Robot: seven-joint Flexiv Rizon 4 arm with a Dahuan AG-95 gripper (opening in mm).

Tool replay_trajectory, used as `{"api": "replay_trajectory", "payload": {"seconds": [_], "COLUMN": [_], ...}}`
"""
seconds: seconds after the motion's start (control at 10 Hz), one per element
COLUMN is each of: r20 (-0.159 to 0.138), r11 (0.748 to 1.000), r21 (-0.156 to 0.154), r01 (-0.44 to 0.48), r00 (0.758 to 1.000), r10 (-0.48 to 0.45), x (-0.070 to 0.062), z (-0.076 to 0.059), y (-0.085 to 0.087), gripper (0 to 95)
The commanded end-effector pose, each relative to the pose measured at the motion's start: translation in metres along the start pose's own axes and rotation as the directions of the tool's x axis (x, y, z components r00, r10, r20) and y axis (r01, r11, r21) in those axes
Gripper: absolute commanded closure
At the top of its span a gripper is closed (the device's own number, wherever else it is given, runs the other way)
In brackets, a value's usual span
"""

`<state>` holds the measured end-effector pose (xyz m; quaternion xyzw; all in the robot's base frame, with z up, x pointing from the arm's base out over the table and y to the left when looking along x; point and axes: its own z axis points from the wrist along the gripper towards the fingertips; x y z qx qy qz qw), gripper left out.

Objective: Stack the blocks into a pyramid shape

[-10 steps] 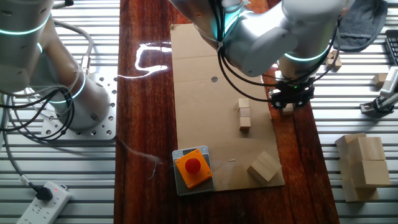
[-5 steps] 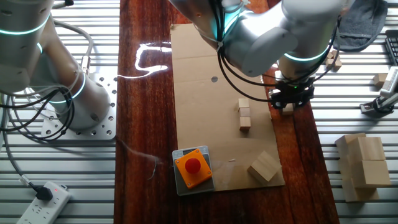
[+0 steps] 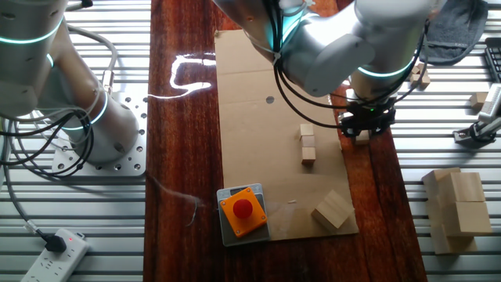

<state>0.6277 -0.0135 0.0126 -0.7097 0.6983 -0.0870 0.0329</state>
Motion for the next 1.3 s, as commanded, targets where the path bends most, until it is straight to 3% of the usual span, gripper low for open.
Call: {"api": "replay_trajectory", "payload": {"seconds": [0.1, 0.2, 0.7, 0.8, 1.3], "r20": [-0.001, -0.004, -0.007, -0.008, -0.007], "r11": [0.997, 0.997, 0.997, 0.997, 0.998], "r21": [-0.027, -0.029, -0.025, -0.024, -0.023], "r01": [0.076, 0.065, 0.071, 0.068, 0.065], "r00": [0.997, 0.998, 0.997, 0.998, 0.998], "r10": [-0.076, -0.065, -0.071, -0.068, -0.065], "x": [0.0041, 0.0041, 0.0039, 0.0039, 0.0039], "z": [-0.0003, -0.0003, 0.0006, 0.0007, 0.0008], "y": [0.0015, 0.0015, 0.0015, 0.0015, 0.0015], "gripper": [95.0, 19.0, 19.0, 38.0, 38.0]}}
